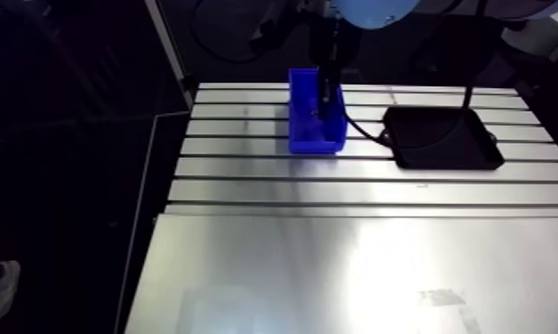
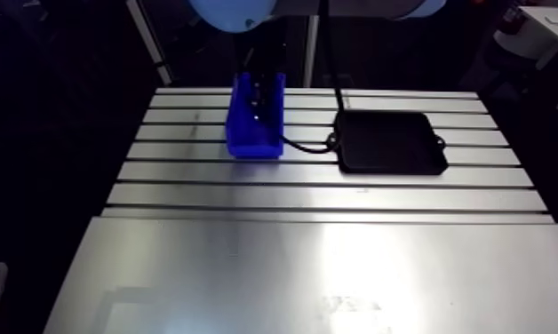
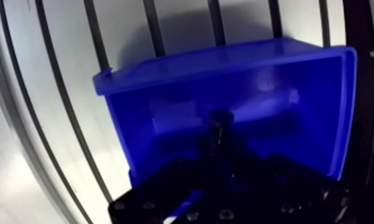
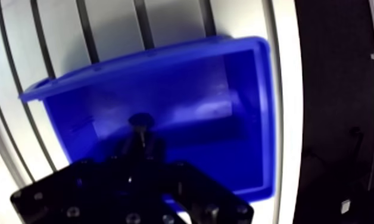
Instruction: Pick up the M10 bolt from the tray and put it into the blue bin.
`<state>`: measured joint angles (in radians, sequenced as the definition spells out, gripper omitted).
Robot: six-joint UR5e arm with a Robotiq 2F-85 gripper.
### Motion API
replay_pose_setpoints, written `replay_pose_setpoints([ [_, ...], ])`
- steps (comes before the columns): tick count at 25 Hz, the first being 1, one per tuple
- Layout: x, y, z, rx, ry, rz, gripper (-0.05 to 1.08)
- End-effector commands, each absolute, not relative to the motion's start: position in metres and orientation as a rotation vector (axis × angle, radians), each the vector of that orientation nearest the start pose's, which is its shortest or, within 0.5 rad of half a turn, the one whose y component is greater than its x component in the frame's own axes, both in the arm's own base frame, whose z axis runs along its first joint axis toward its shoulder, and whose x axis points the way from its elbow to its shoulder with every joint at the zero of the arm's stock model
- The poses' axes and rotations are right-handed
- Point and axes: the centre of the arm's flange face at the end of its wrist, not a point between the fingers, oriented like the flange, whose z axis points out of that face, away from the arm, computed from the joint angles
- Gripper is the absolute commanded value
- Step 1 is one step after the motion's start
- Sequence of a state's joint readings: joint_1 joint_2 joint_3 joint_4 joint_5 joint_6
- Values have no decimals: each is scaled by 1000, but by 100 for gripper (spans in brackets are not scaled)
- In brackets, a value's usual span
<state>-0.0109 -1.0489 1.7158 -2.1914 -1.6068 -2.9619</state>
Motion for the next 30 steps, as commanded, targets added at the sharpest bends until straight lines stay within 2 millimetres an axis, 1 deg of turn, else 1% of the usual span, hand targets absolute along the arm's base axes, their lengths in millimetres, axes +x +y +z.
replay_pose_setpoints([
  [1,-616,-123,183,-1963,2376,-7,86],
  [2,-616,-124,182,-1964,2374,-9,84],
  [3,-616,-124,182,-1962,2375,-9,77],
  [4,-616,-125,182,-1962,2375,-9,66],
  [5,-616,-125,182,-1954,2384,-10,60],
  [10,-615,-124,183,-1959,2379,-10,30],
  [11,-615,-123,182,-1961,2378,-11,27],
  [13,-616,-123,186,-1963,2384,-6,15],
  [15,-617,-125,197,-1976,2393,5,3],
  [20,-617,-130,231,-2010,2416,51,1],
  [22,-620,-131,250,-2019,2425,68,1],
  [26,-622,-131,295,-1996,2438,64,1],
  [30,-619,-122,339,-1824,2545,56,1],
])
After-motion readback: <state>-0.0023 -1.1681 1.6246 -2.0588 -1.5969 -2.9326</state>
